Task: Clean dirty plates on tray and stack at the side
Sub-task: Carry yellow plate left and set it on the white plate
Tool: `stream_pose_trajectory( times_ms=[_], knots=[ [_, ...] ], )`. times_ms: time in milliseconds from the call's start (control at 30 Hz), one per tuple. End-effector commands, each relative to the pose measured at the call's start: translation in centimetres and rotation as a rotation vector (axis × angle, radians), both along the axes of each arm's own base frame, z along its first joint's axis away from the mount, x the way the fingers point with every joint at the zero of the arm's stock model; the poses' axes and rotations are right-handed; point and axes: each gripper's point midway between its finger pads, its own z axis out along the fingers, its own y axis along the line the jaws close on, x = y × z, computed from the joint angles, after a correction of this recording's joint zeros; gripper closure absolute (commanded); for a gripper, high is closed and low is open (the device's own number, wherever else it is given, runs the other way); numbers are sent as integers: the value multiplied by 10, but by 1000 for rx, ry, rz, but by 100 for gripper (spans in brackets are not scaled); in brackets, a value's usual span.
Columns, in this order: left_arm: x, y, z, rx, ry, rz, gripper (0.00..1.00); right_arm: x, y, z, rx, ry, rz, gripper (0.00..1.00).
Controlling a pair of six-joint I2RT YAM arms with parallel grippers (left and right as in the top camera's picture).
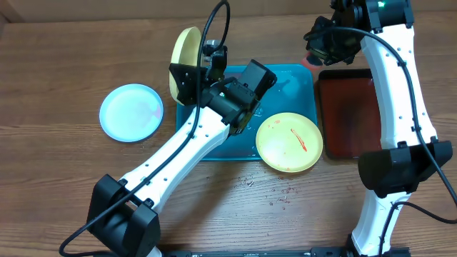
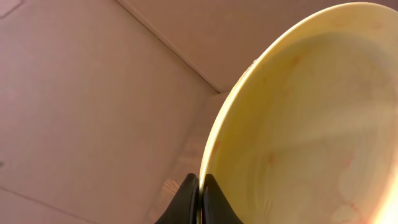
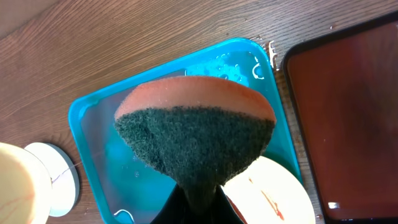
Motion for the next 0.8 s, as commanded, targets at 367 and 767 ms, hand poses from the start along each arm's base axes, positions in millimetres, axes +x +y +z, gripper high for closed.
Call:
stream_pose_trajectory(
  times_ms=[367,767],
  knots=[
    [13,-45,-80,-460,373,-275,96,-1,0,6,-6,-16,10,96],
    [26,-8,-124,-1088,600,-364,96,-7,-2,4,-14,8,9,96]
  ],
)
